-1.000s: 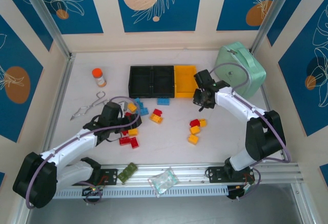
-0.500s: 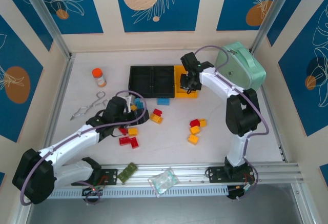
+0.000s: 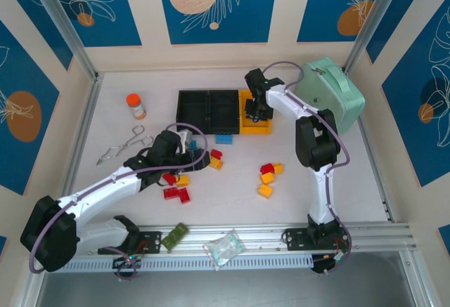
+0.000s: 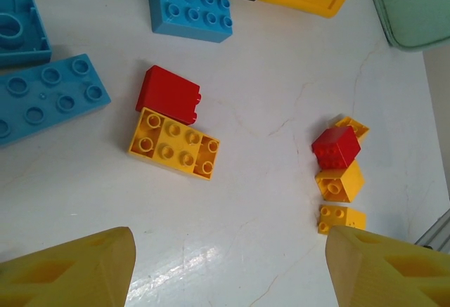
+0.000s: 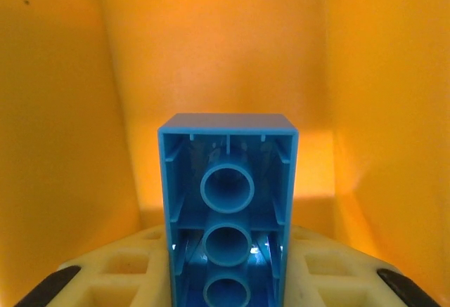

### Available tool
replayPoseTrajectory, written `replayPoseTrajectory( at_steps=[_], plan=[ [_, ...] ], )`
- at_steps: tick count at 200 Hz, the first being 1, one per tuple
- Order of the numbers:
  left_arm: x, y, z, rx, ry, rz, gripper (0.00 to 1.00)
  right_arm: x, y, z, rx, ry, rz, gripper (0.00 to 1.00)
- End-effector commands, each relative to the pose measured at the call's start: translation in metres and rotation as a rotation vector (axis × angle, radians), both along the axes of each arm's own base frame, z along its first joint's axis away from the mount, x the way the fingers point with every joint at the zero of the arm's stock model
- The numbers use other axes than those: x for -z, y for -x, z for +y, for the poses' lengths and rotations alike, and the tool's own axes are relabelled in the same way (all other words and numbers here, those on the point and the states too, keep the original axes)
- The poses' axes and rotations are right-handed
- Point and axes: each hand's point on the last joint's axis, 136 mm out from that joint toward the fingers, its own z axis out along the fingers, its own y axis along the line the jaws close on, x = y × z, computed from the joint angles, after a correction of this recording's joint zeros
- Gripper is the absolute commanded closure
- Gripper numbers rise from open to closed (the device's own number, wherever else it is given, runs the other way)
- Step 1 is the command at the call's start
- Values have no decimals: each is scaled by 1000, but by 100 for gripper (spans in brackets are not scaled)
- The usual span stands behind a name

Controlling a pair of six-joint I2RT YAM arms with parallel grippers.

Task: Sort the legos into containers by color
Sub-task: Place the lego in the container.

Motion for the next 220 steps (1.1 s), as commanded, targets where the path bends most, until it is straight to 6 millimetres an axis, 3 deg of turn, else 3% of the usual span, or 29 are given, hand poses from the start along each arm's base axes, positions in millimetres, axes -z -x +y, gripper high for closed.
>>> replayPoseTrajectory(
  at_steps=[1,67,103,153,220],
  plan=[
    [-4,0,0,-11,-6,-6,28,-1,-2,0,-11,2,16,67],
    [0,2,1,-20,-11,0,28,-17,-1,2,-18,7,-10,53],
    [1,3,5,-25,-19,-1,28,-51,10,3,-25,-11,-79,53],
    [5,8,11,-2,-84,4,28,-87,55,2,-58,-56,-150,52],
    [5,21,-3,152,-95,15,28,-76,128,-17,-60,-80,-86,44]
  ],
)
